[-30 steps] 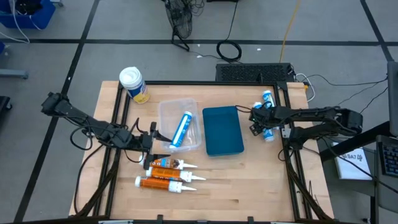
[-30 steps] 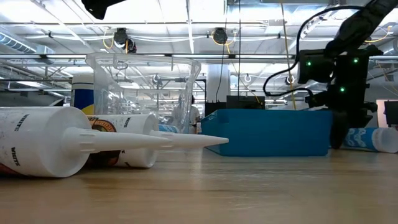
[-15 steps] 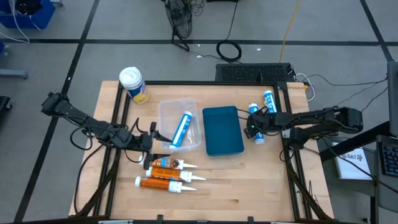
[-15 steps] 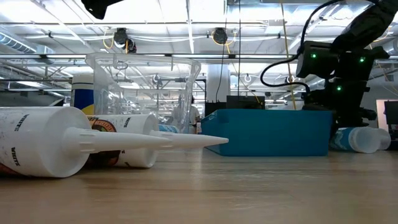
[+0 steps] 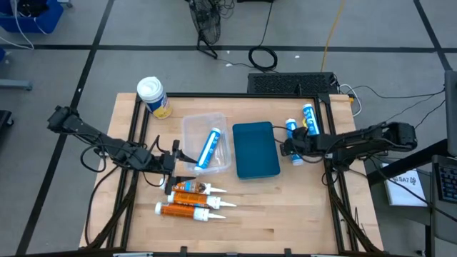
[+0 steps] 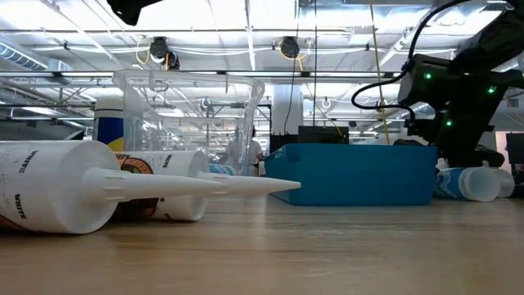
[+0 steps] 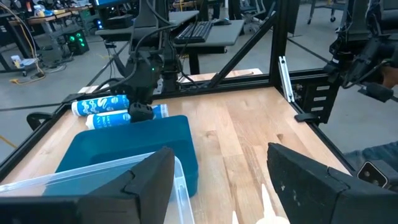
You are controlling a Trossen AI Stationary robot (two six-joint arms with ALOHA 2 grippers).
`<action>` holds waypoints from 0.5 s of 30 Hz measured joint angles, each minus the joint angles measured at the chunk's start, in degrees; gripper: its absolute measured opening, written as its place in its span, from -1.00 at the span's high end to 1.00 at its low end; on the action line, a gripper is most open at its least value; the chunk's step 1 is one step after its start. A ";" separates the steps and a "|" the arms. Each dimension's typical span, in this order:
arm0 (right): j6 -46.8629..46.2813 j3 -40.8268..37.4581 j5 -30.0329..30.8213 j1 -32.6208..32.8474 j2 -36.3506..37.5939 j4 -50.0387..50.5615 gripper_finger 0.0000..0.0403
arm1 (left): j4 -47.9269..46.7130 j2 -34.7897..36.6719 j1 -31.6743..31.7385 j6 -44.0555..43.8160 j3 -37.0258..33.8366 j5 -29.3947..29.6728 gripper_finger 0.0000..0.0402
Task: Pick & place silicon tubes, Sealant and Lysol wipes
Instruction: Put the left blue sealant into the transparent bin
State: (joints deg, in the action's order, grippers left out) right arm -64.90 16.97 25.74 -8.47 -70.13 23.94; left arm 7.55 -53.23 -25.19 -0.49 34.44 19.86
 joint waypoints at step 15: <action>1.82 -0.48 0.36 -0.04 0.02 -1.09 -0.53 | 0.00 0.00 0.00 0.00 0.02 0.00 -0.26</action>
State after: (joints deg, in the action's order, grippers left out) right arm -63.09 16.49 26.10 -8.51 -70.11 22.86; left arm 7.55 -53.23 -25.19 -0.49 34.46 19.86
